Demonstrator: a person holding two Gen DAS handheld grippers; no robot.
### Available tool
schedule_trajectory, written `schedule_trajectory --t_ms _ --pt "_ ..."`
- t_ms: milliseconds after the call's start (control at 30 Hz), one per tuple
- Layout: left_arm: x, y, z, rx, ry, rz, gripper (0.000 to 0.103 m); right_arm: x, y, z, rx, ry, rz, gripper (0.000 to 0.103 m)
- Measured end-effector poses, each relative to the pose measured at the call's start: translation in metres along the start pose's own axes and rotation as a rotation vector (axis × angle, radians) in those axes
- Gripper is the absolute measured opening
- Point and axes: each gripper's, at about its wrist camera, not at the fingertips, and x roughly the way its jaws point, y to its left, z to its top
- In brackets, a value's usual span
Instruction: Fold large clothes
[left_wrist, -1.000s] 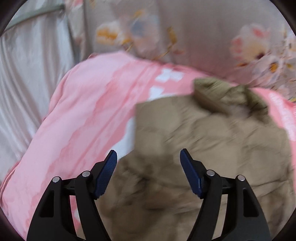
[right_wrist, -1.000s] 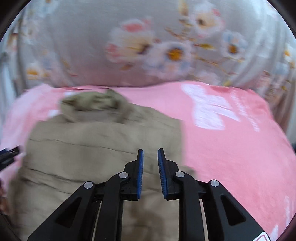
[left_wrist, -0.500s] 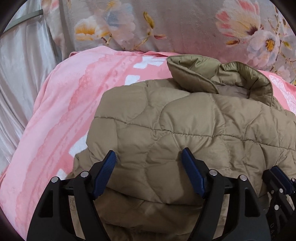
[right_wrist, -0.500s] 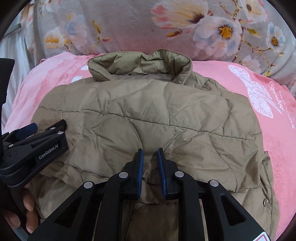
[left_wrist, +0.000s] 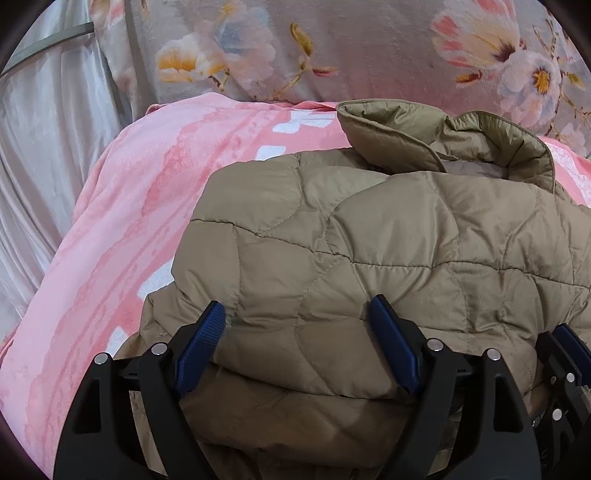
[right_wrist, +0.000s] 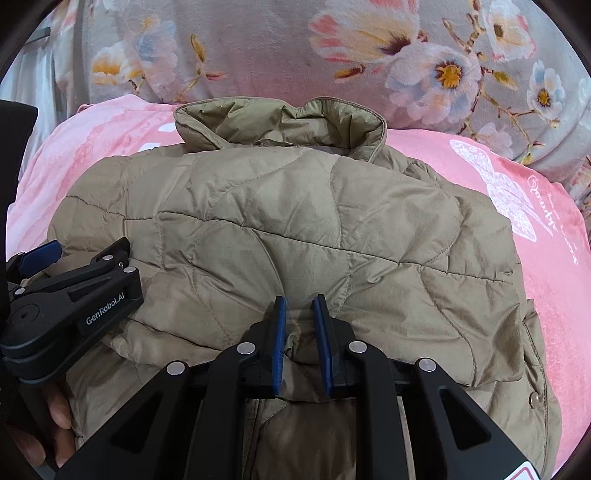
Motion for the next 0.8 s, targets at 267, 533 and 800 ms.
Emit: schedule_trajectory --t_ms 267,533,800 --pt "0.001 -0.006 0.0 0.029 -0.002 0.034 0.079 0.001 -0.001 0.0 0.005 0.003 0.003 0.018" --pt "0.002 -0.01 0.0 0.048 0.0 0.056 0.079 0.002 -0.002 0.0 0.006 0.004 0.005 0.018" --pt "0.004 -0.013 0.001 0.064 0.01 0.071 0.079 0.006 -0.007 0.0 0.03 0.012 0.03 0.018"
